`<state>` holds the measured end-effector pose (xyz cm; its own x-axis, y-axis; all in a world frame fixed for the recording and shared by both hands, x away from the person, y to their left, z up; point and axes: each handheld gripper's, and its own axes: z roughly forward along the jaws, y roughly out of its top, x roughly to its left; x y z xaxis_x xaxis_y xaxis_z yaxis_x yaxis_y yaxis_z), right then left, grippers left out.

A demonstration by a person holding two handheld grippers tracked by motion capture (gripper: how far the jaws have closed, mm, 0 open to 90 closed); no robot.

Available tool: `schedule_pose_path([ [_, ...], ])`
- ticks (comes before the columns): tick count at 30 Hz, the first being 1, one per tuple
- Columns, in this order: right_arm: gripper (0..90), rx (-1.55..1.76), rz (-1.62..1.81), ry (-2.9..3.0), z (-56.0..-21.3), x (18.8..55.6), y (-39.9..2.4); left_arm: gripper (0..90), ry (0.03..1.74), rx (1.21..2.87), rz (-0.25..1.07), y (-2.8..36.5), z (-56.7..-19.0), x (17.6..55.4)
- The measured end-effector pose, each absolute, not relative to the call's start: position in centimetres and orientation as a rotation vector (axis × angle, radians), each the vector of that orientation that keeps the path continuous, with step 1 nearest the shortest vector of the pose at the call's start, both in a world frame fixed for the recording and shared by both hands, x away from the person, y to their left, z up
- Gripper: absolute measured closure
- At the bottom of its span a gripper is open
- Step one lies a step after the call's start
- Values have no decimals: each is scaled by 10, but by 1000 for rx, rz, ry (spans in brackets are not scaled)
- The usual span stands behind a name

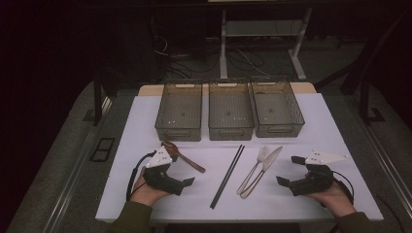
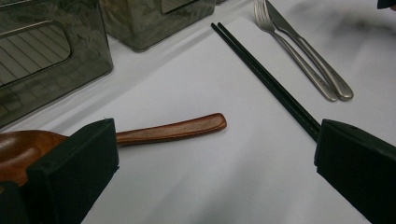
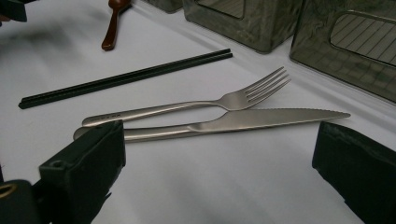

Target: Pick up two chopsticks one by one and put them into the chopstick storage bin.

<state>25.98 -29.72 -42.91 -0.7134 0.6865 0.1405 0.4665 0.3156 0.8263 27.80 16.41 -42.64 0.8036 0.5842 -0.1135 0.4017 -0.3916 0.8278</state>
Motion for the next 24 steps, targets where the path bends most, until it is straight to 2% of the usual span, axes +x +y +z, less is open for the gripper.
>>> schedule_pose_path([
  [24,22,1035,1377,2350,-427,259,-300,0,717,1996,229,149,-416,277],
])
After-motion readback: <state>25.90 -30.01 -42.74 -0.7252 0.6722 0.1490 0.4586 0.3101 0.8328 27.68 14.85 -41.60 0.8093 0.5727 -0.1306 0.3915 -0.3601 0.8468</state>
